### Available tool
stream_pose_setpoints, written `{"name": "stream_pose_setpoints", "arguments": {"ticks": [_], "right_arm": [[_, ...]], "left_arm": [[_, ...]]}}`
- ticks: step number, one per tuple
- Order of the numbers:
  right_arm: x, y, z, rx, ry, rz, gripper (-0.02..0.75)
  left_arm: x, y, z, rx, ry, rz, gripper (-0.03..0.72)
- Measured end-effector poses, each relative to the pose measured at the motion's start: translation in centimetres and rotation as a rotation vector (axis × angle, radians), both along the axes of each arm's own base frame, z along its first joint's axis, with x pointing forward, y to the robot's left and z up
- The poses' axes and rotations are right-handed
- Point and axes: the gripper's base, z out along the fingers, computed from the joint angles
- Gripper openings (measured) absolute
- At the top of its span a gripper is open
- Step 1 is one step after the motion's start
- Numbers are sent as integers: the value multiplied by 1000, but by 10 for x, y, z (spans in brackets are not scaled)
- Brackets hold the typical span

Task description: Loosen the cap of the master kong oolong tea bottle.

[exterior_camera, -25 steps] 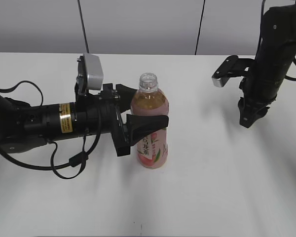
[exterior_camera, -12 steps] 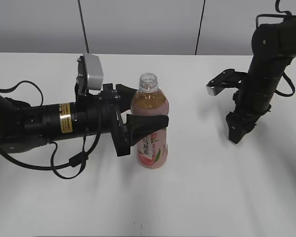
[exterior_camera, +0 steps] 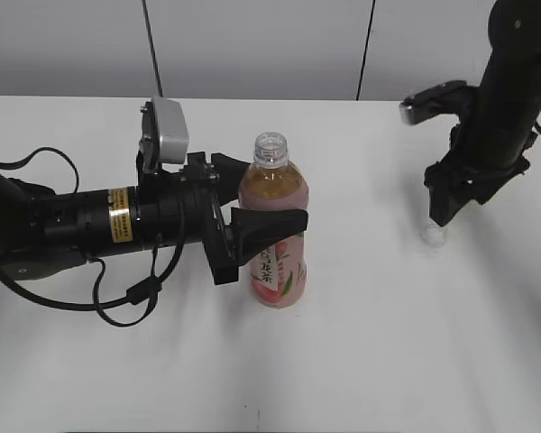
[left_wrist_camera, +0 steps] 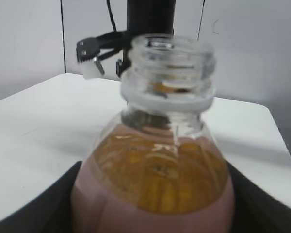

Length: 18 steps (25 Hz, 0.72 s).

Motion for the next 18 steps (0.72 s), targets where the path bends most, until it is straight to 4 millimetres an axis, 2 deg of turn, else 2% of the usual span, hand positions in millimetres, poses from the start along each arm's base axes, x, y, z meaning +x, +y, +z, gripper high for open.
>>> {"name": "stream_pose_setpoints", "arguments": {"ticks": [4, 7, 11, 15, 18], "right_arm": [[-8, 1, 34, 45, -48, -125, 567], [-14, 0, 50, 59, -54, -228, 567], [-27, -6, 70, 19, -23, -276, 567], [-41, -16, 103, -42, -98, -328, 567], [-55, -23, 135, -40, -196, -377, 567]], "left_arm": [[0, 0, 0, 0, 0, 0, 464], [1, 0, 0, -2, 1, 7, 464], [3, 1, 0, -5, 7, 35, 464], [3, 1, 0, -5, 9, 42, 464], [4, 1, 0, -5, 9, 44, 464]]}}
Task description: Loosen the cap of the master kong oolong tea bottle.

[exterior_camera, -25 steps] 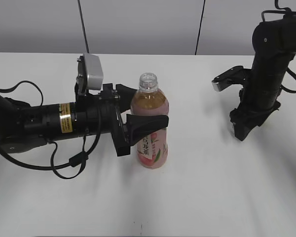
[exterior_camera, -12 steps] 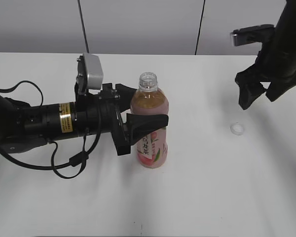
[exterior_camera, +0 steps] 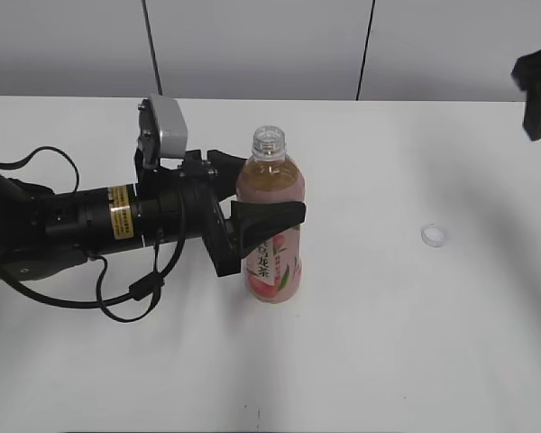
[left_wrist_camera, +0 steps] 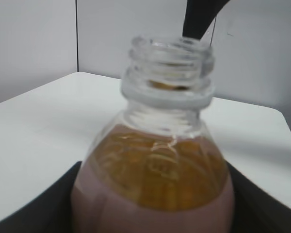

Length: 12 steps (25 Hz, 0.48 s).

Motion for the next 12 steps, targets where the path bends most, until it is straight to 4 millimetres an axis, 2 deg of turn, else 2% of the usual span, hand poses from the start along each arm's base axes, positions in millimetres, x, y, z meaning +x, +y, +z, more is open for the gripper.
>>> {"name": "stream_pose_setpoints", "arguments": {"ticks": [6, 9, 12], "right_arm": [[-45, -10, 60, 35, -190, -53, 567], [-72, -16, 73, 47, -235, -59, 567], [-98, -21, 73, 51, -247, -63, 567]], "left_arm": [[0, 0, 0, -1, 0, 3, 464], [1, 0, 0, 0, 0, 7, 464], [1, 0, 0, 0, -2, 14, 464]]}}
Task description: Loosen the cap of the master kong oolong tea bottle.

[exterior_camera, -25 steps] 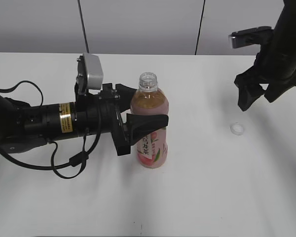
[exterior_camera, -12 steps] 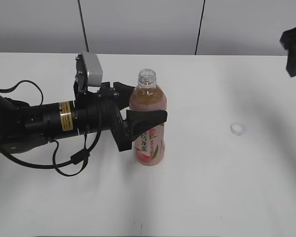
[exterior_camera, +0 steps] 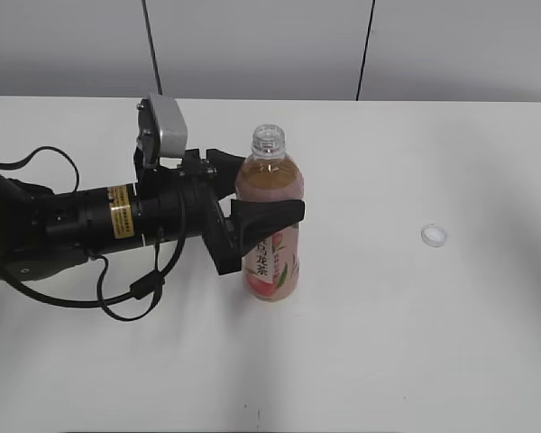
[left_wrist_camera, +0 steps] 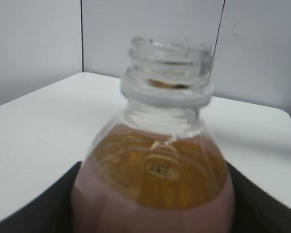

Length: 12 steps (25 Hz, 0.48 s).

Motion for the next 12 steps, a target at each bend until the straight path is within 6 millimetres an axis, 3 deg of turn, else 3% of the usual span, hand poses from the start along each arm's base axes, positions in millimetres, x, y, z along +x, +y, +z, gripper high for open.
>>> {"name": "stream_pose_setpoints", "arguments": {"ticks": [12], "right_arm": [[-93, -18, -46, 10, 36, -36, 566]], "left_arm": [[3, 1, 0, 7, -36, 35, 464]]}}
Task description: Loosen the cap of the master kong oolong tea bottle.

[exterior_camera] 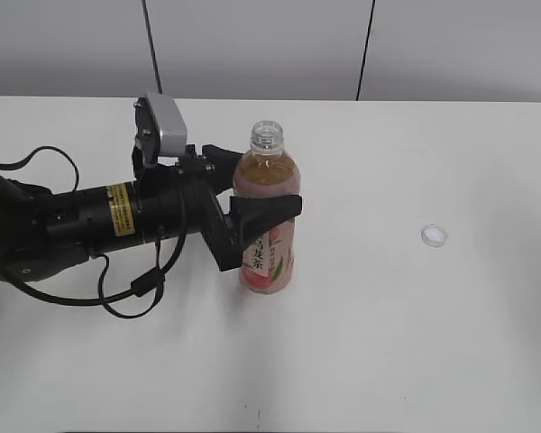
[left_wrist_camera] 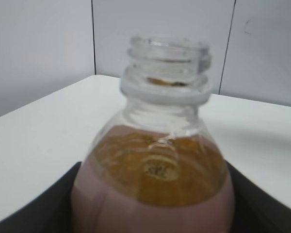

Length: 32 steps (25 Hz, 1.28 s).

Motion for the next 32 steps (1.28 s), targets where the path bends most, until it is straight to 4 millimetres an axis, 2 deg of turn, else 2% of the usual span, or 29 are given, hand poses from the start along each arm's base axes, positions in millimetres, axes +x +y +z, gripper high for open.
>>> {"name": "stream_pose_setpoints", "arguments": {"ticks": [4, 9, 15, 21, 25, 32], "right_arm": [[-38, -7, -8, 28, -71, -20, 566], [-74, -13, -17, 67, -169, -22, 566], [-106, -19, -29, 81, -281, -7, 566], [-113, -20, -41, 81, -286, -5, 566], [-113, -20, -42, 82, -286, -5, 566], [-113, -20, -42, 75, -285, 6, 566]], "left_arm": [[1, 1, 0, 7, -26, 18, 464], [2, 1, 0, 9, -33, 21, 464], [2, 1, 0, 10, -36, 21, 464], [2, 1, 0, 11, -37, 21, 464], [2, 1, 0, 11, -37, 21, 468], [3, 1, 0, 12, -42, 30, 550]]}}
